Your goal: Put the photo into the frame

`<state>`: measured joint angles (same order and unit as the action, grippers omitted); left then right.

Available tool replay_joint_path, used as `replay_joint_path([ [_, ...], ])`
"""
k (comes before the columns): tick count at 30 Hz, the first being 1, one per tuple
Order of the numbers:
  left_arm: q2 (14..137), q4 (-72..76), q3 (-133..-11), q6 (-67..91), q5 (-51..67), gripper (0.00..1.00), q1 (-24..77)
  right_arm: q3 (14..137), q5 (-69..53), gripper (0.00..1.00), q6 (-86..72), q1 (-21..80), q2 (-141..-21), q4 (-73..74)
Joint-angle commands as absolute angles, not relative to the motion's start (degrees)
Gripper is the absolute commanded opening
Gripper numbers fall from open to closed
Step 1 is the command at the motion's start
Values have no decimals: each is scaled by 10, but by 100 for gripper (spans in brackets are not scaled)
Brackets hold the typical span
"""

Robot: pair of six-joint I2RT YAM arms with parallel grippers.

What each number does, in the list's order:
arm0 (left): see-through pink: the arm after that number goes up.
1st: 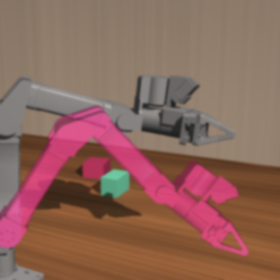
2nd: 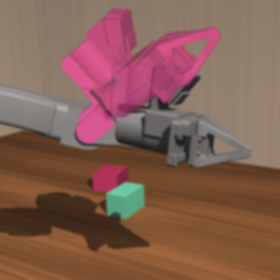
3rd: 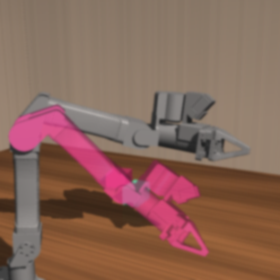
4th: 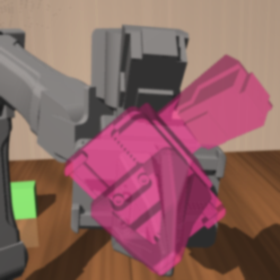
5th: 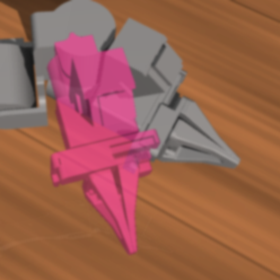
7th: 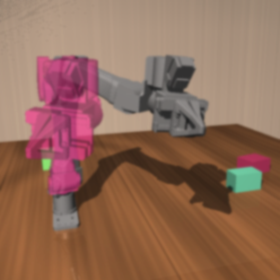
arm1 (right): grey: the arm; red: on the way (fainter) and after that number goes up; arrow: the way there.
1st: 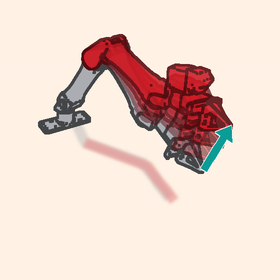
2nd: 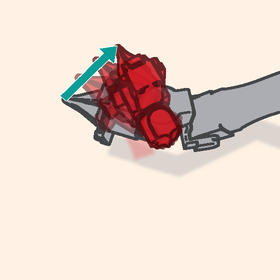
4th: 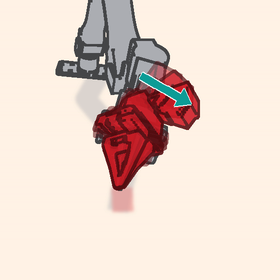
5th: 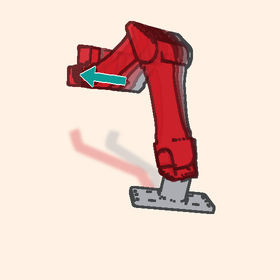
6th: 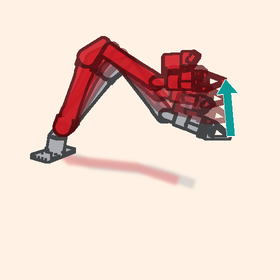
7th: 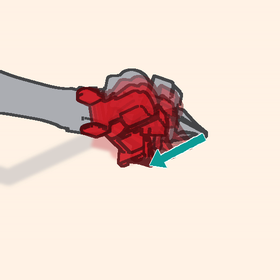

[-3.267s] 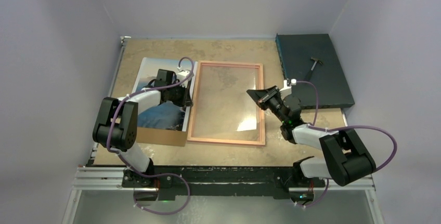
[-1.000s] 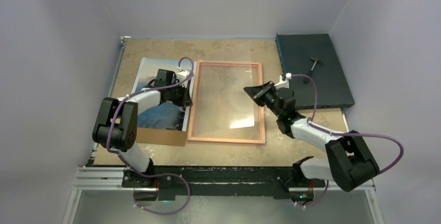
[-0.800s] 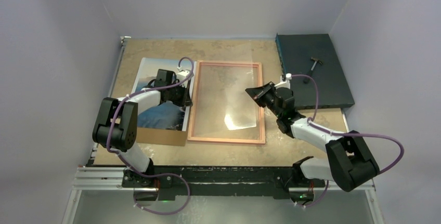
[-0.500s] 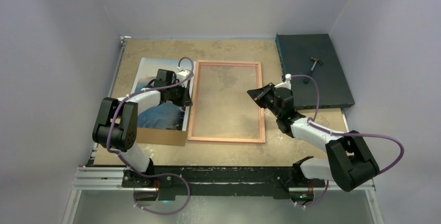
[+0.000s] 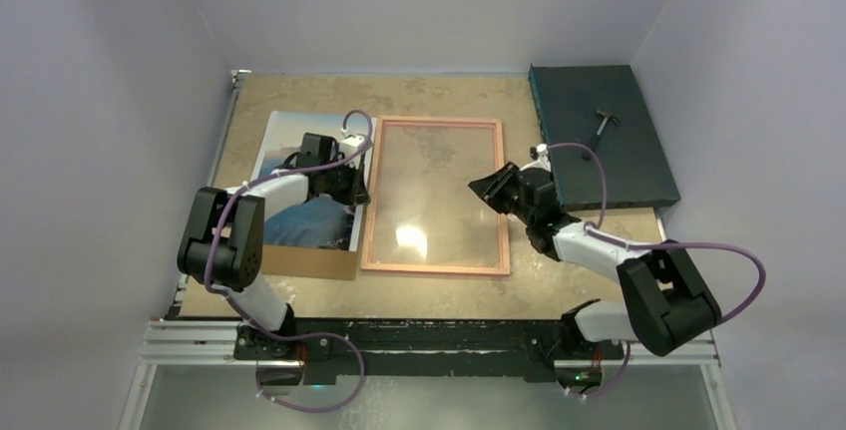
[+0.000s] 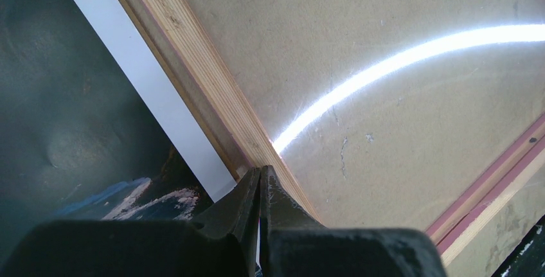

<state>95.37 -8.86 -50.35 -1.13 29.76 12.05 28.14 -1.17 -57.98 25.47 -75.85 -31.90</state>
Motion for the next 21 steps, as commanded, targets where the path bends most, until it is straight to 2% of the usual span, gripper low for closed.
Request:
replay_joint_path([
  [1, 950, -99, -495, -16, 315, 0, 132, 315, -33, 35, -558, 264, -766, -306],
  [8, 952, -97, -494, -15, 316, 0, 132, 381, -3, 55, -504, 270, -788, -189],
  [13, 952, -96, -492, -13, 316, 0, 132, 417, 20, 79, -483, 284, -806, -136],
  [21, 949, -98, -492, -17, 314, 0, 132, 454, 47, 84, -448, 297, -828, -92],
])
